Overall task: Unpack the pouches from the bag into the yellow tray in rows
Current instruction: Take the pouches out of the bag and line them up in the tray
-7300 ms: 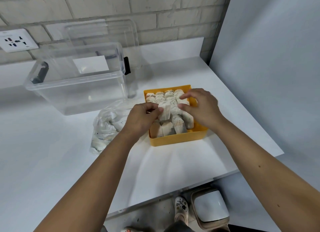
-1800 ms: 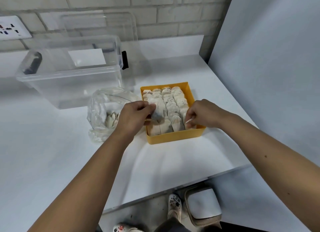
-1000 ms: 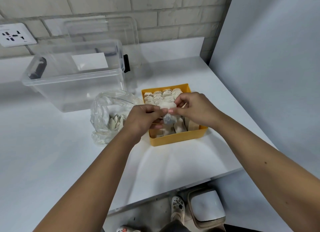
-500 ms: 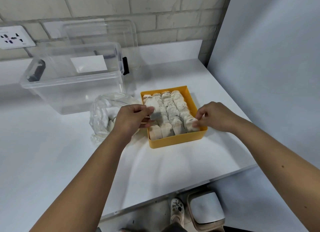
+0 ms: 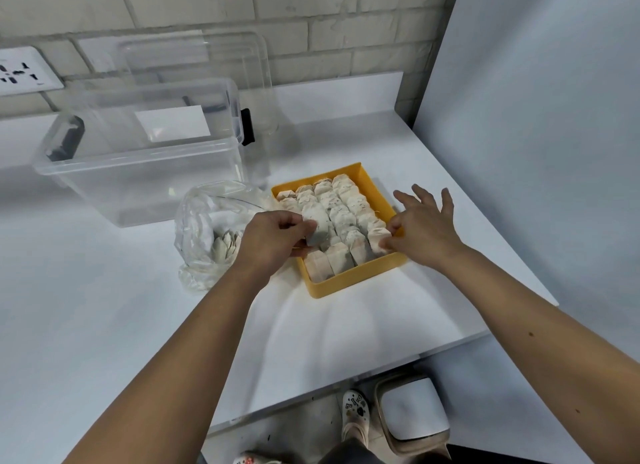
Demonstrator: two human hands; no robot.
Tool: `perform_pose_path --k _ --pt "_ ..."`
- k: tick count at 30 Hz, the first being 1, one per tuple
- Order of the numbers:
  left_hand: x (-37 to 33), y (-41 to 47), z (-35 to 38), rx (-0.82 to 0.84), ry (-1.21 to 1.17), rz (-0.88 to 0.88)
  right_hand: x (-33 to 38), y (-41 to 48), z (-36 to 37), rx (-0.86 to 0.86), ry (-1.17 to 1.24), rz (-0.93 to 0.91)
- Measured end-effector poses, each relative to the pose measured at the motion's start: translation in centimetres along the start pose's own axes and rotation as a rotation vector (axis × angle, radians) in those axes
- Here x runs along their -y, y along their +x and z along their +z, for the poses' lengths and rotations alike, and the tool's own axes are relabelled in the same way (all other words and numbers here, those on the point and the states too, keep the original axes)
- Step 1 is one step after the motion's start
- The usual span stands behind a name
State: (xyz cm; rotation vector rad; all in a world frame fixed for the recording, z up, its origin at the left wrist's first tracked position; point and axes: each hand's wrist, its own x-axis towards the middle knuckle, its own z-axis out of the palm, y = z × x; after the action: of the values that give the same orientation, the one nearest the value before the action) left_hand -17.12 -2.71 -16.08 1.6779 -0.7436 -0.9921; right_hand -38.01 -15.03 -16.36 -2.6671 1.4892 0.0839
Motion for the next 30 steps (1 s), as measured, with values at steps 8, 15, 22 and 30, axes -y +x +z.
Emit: perform_pose_path --k 8,15,22,30 --pt "0.0 0.6 -0.3 -0.029 0.061 0.021 -1.1 0.4 -2.1 -0.033 0.238 0.075" --pt "0.2 1.0 -0.5 -0.055 0.123 0.042 -0.3 -0.3 -1.5 0.18 -0.008 0.005" --pt "0.2 1.0 -0.7 -0.061 0.162 0.069 0.4 -0.1 -1.0 0.021 -0.268 -0.091" --pt "0.3 1.2 -0.7 -0.061 0.181 0.069 0.8 0.6 -0.6 0.133 -0.388 -0.189"
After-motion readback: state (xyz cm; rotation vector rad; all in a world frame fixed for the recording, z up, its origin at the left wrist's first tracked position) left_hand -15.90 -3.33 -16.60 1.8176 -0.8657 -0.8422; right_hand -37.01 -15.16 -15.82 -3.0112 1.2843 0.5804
